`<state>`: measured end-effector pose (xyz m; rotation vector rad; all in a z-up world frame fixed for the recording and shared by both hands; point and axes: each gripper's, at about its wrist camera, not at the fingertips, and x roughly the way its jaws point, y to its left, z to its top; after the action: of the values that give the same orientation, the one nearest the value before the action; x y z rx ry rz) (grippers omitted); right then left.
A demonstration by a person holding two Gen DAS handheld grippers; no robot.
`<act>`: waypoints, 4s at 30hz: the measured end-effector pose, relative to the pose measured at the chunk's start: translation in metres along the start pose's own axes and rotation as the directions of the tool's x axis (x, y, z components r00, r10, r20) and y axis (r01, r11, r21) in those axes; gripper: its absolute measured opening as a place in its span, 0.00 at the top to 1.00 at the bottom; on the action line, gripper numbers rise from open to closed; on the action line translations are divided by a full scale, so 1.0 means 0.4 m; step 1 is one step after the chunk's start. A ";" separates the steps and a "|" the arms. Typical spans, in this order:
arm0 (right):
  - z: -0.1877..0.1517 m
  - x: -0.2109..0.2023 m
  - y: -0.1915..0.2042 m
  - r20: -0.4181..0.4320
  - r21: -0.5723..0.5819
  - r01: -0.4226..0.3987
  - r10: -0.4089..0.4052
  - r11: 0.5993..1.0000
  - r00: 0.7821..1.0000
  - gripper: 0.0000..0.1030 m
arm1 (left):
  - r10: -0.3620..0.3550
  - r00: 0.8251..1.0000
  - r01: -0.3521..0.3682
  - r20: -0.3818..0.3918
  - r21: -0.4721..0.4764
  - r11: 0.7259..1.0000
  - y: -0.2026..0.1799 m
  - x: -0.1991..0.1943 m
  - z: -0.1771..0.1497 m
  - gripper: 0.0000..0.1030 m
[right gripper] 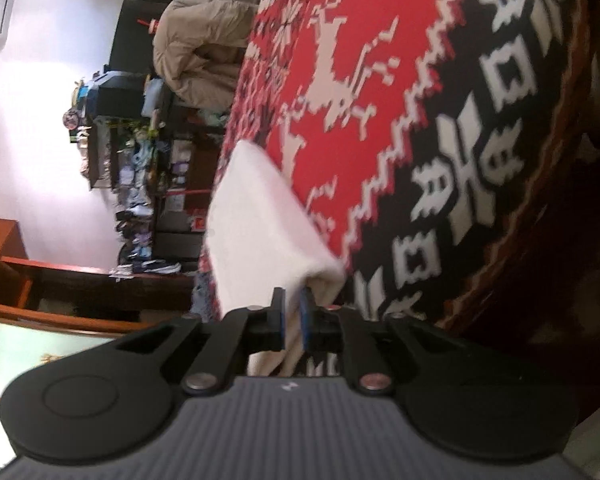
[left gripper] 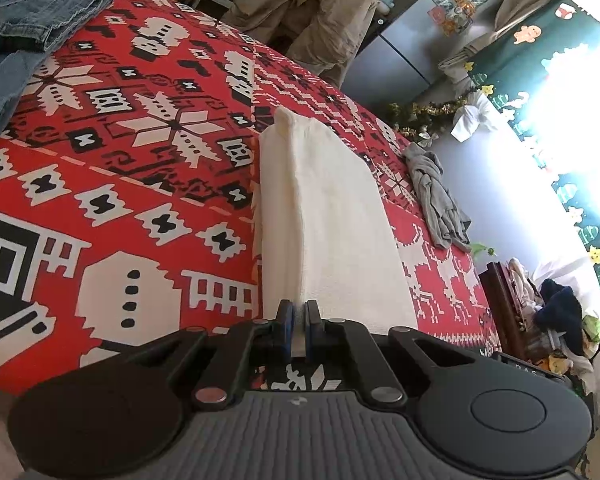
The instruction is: Fold clothes
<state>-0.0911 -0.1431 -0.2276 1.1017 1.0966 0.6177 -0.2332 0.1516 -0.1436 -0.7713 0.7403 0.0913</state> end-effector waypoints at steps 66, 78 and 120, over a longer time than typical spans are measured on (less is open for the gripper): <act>0.067 0.014 0.134 0.095 -0.598 0.264 -0.260 0.757 0.961 0.94 | 0.018 1.000 -0.018 -0.008 0.012 1.000 -0.007 0.000 0.003 0.94; -0.007 0.017 0.154 0.085 -0.731 0.287 -0.335 0.619 0.938 0.94 | 0.016 1.000 -0.016 -0.007 0.010 1.000 -0.008 -0.001 0.001 0.94; 0.062 -0.034 0.116 -0.092 -0.484 0.154 -0.225 0.861 0.970 0.96 | 0.026 1.000 -0.026 -0.014 0.008 1.000 -0.012 -0.029 0.003 0.88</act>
<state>-0.0684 -0.1469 -0.1782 0.5209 1.0861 0.7680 -0.2396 0.1513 -0.1328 -0.7557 0.7637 0.1069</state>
